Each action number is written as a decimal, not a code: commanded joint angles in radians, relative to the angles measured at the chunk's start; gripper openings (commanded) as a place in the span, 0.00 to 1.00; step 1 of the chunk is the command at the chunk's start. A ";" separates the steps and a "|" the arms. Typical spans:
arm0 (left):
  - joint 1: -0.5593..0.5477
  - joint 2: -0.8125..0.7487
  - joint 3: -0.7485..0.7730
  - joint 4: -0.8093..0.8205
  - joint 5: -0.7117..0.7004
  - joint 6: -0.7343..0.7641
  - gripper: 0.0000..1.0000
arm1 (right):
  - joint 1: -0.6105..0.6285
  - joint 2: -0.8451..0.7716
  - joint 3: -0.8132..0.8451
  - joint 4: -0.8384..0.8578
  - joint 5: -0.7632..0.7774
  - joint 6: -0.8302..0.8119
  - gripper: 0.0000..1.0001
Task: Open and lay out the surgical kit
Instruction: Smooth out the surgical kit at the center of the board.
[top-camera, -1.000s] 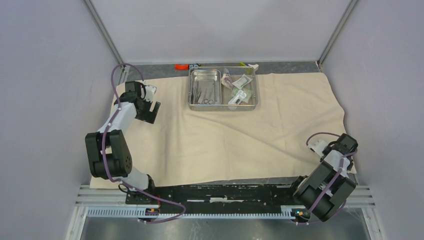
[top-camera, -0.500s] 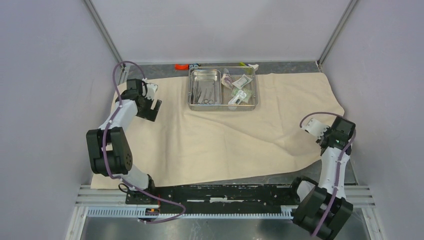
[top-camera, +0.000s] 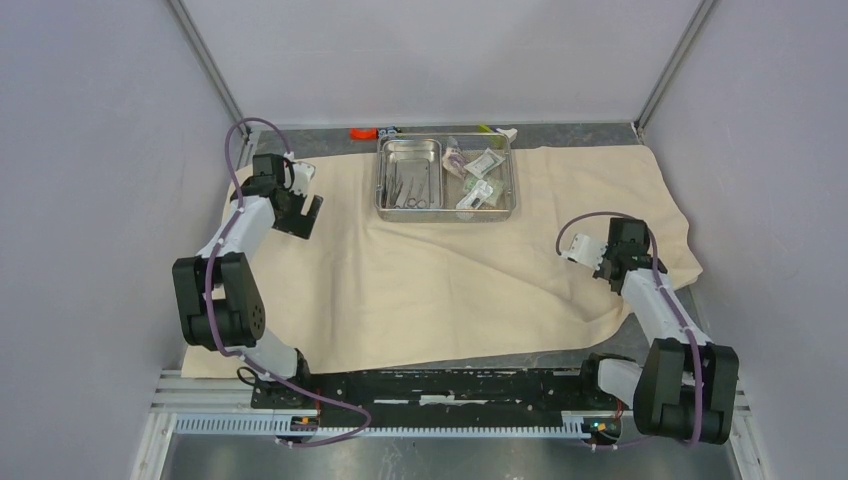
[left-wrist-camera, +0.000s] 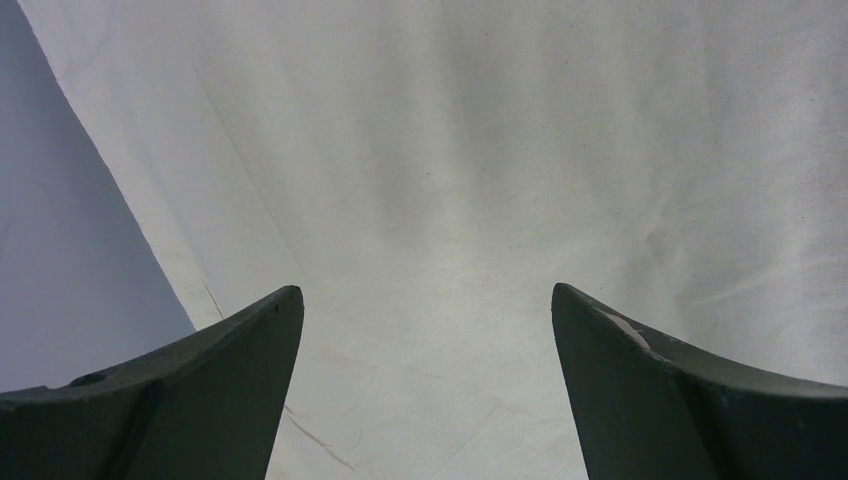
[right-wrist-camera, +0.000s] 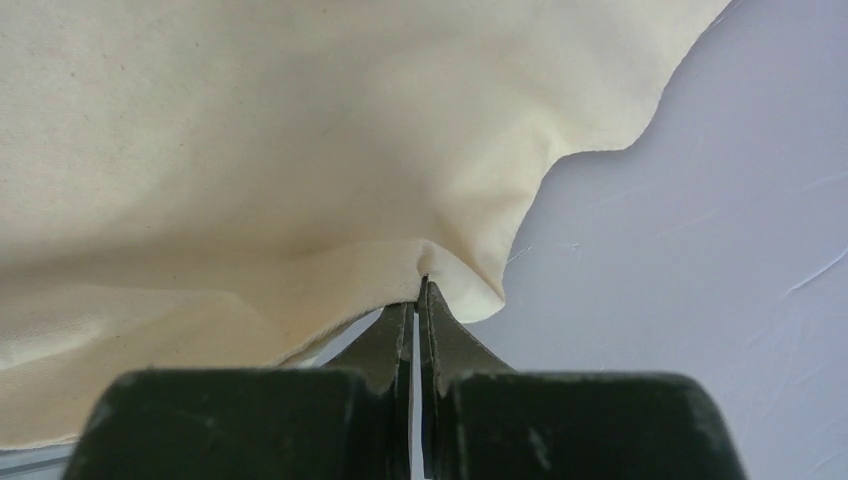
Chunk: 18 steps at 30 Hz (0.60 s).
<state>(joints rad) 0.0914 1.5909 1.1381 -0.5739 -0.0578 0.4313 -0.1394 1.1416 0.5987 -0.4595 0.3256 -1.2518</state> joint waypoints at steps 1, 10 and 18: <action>-0.008 -0.008 0.048 0.006 -0.015 0.025 1.00 | 0.003 -0.022 -0.040 0.049 0.110 -0.005 0.01; -0.012 0.006 0.069 0.003 -0.015 0.035 1.00 | -0.041 -0.179 -0.076 -0.099 0.253 -0.128 0.15; -0.012 0.006 0.071 0.005 -0.011 0.043 1.00 | -0.084 -0.256 -0.112 -0.239 0.376 -0.198 0.28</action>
<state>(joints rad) 0.0841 1.5951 1.1698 -0.5770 -0.0727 0.4316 -0.2134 0.9127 0.5137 -0.5968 0.6159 -1.4006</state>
